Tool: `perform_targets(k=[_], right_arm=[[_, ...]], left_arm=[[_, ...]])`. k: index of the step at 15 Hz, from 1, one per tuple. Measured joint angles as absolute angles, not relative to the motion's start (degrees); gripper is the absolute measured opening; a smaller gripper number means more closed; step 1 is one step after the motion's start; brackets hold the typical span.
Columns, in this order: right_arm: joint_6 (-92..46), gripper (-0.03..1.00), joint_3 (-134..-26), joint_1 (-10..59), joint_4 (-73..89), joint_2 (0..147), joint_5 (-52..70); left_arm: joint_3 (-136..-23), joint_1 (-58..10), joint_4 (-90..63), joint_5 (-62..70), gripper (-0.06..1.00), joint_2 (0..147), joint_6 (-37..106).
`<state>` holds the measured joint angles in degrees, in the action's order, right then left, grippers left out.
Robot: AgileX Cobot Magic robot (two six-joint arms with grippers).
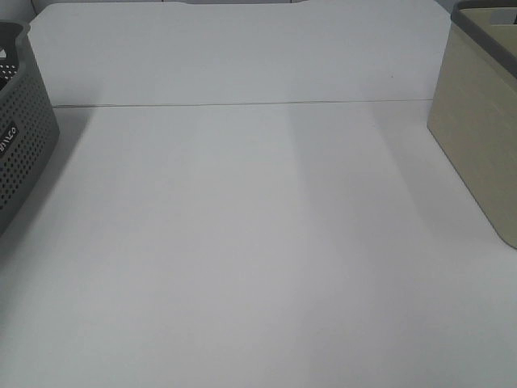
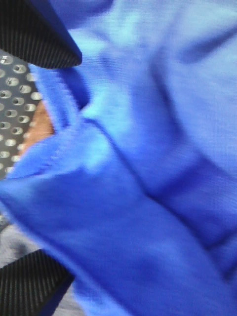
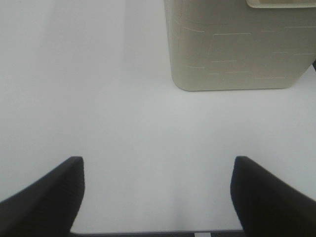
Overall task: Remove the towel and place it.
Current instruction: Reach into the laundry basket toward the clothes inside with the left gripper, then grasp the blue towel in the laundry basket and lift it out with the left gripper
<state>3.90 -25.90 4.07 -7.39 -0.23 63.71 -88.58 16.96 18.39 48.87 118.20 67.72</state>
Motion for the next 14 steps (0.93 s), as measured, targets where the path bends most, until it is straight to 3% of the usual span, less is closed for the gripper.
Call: perform_targets(k=[3,6,14], right_arm=[[3.90,0.79,-25.90,4.07,-7.39,-0.23,63.71],[3.90,0.79,-25.90,4.07,-7.39,-0.23,63.71],[3.90,0.79,-25.90,4.07,-7.39,-0.23,63.71]], left_arm=[[-88.58,16.39,18.79,48.99,0.79,118.54,67.72],[-88.58,16.04,18.96,50.13,0.50,118.54,67.67],[-88.58,15.13,18.96,52.94,0.47,118.54,62.97]])
